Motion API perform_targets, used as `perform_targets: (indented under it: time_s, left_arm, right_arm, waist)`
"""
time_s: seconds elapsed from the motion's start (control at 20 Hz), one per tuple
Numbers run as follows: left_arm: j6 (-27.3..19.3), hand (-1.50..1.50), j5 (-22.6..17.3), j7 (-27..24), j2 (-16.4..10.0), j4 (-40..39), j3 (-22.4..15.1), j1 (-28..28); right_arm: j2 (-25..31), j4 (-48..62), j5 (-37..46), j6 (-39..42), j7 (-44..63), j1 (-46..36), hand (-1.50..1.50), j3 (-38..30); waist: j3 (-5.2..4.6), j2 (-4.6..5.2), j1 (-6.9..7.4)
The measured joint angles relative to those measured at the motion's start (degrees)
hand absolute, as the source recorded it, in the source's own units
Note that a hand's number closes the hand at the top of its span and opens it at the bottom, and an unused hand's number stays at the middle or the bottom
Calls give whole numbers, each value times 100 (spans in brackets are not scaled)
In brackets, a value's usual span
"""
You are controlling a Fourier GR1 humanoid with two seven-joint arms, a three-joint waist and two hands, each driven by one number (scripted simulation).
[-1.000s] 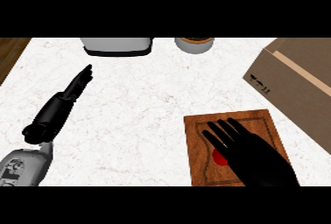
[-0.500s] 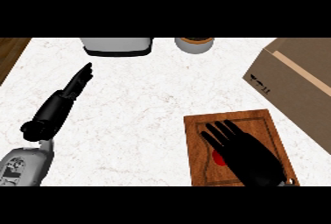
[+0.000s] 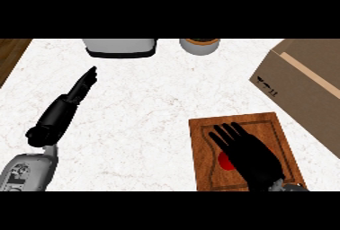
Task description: Pick the can from the cutting board and place it in the cardboard box
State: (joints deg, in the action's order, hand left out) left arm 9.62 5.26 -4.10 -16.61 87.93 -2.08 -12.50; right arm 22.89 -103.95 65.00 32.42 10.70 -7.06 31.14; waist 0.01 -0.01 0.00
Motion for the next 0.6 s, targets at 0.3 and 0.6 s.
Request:
perform_targets:
  time_s: [0.3, 0.6]
  left_arm:
    - [134, 0, 31, -66, 56, 83, 114, 109]
    - [191, 0, 95, -20, 112, -2, 180, -10]
  right_arm:
    - [-38, 358, 168, -247, -665, -167, 150, -2]
    - [-47, 718, 546, -1257, -1307, -170, 150, 40]
  waist:
    - [-5, -7, 12]
    - [-12, -13, 4]
